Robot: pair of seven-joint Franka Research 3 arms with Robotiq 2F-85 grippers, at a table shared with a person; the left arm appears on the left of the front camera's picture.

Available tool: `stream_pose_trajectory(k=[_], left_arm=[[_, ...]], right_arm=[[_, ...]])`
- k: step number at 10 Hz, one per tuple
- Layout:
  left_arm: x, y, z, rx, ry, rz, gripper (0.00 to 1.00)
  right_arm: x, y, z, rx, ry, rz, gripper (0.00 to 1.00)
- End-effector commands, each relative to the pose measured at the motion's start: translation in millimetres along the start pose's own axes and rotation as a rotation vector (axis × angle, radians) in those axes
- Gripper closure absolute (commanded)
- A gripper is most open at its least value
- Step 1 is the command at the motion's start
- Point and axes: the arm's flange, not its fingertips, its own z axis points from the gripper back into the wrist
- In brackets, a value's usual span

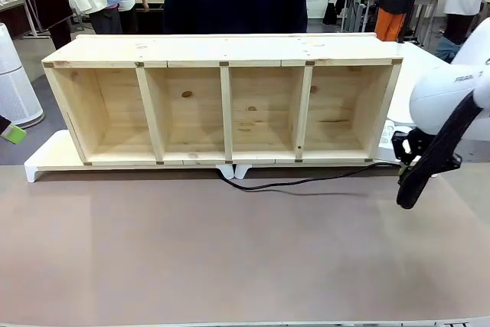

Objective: Perform cable management.
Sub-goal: Pull the grasped Power Cable to the location of the Power Strip.

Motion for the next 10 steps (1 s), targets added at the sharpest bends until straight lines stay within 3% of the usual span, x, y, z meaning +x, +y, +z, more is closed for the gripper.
stream_pose_trajectory(k=[1,4,7,10], left_arm=[[2,1,-1,0.005,-0.01,-0.006,0.0],[2,1,-1,0.005,-0.01,-0.006,0.0],[2,1,-1,0.005,-0.01,-0.006,0.0],[2,1,-1,0.005,-0.01,-0.006,0.0]], right_arm=[[-39,-59,-5,0.02,-0.039,-0.07,0.85],[-13,-60,11,0.098,-0.081,-0.135,0.85],[1,-44,22,0.2,-0.102,-0.067,0.85],[22,-26,33,0.169,-0.155,0.01,0.85]])
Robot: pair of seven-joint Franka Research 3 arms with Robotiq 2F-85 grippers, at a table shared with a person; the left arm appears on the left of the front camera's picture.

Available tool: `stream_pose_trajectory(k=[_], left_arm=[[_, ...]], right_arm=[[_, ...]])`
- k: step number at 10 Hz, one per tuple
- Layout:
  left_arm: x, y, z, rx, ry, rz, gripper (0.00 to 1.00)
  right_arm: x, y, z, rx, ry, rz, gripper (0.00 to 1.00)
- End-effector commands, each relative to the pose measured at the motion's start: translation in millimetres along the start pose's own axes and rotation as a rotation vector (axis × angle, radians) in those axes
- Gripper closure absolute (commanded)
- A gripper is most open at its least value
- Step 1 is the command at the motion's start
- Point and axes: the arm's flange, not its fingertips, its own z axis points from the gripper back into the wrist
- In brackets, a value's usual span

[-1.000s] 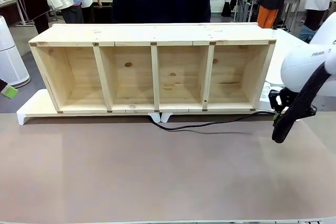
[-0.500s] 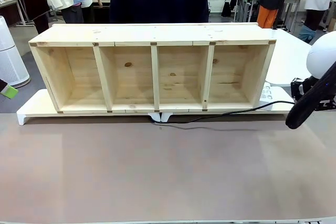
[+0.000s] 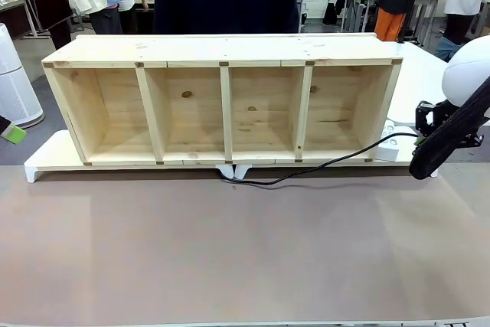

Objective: Perform cable management.
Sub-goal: Pull the grasped Power Cable to the location of the Power Strip.

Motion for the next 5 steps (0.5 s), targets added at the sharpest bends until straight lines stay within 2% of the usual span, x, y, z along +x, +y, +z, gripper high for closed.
stream_pose_trajectory(k=[1,5], left_arm=[[2,1,-1,0.005,-0.01,-0.006,0.0],[2,1,-1,0.005,-0.01,-0.006,0.0]], right_arm=[[2,-6,-1,-0.031,-0.058,0.052,0.85],[23,5,16,-0.096,-0.144,0.08,0.85]])
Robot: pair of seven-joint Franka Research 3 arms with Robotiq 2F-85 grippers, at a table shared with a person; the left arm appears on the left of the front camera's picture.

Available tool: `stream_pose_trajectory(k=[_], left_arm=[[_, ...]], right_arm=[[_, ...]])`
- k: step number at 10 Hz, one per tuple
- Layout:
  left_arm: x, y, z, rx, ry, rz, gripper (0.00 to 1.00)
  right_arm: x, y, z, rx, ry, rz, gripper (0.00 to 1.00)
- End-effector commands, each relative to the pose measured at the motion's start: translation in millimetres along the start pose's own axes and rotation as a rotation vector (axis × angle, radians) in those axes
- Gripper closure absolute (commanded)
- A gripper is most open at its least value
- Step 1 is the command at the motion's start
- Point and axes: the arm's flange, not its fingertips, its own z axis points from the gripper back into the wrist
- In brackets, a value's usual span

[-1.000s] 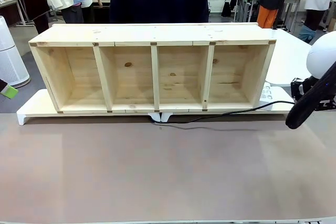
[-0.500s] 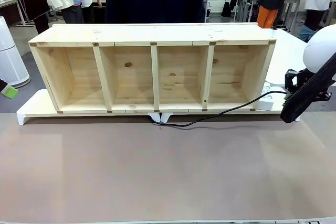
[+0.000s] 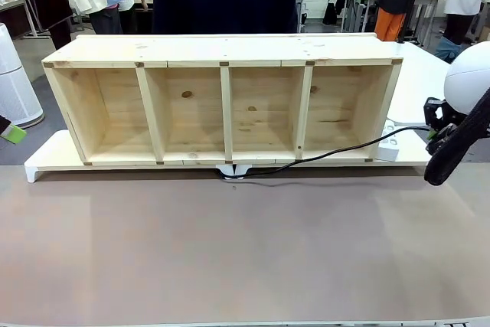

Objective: Perform cable management.
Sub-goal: Pull the grasped Power Cable to the location of the Power Strip.

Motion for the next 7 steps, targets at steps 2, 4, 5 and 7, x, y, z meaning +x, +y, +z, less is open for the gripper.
stream_pose_trajectory(k=[2,4,5,7], left_arm=[[2,1,-1,0.005,-0.01,-0.006,0.0],[2,1,-1,0.005,-0.01,-0.006,0.0],[2,1,-1,0.005,-0.01,-0.006,0.0],[2,1,-1,0.005,-0.01,-0.006,0.0]], right_arm=[[16,19,10,-0.055,-0.084,0.047,0.85],[17,44,11,-0.073,-0.111,0.128,0.85],[17,54,10,-0.087,-0.125,0.157,0.85],[21,68,9,-0.095,-0.144,0.181,0.85]])
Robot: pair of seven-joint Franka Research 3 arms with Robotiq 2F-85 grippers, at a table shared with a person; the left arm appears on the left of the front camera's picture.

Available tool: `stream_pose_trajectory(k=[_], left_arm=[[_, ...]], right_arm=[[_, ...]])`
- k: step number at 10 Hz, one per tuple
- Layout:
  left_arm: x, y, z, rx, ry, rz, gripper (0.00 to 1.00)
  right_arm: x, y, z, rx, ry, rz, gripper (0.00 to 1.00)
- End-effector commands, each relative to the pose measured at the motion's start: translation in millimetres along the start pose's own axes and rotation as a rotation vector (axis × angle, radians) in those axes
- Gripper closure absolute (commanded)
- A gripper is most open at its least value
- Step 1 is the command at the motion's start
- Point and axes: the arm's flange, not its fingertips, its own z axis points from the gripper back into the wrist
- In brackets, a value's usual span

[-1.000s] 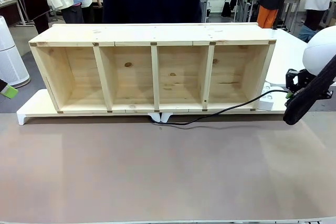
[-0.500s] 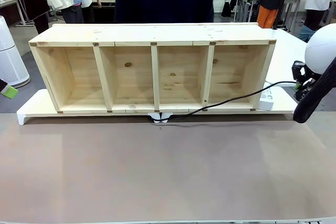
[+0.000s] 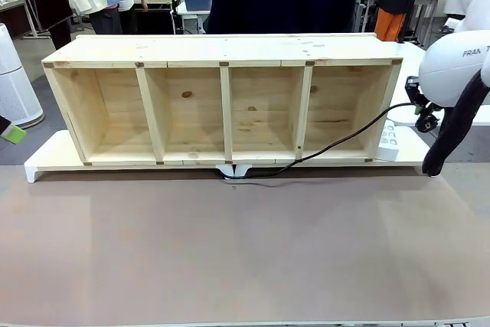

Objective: Perform cable management.
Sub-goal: Pull the grasped Power Cable to the location of the Power Strip.

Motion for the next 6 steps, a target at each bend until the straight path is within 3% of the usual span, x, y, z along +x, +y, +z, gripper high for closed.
stream_pose_trajectory(k=[1,6], left_arm=[[2,1,-1,0.004,-0.011,-0.006,0.0],[2,1,-1,0.004,-0.011,-0.006,0.0]], right_arm=[[12,7,-7,-0.037,-0.041,-0.017,0.85],[6,3,-3,-0.014,-0.007,0.006,0.85]])
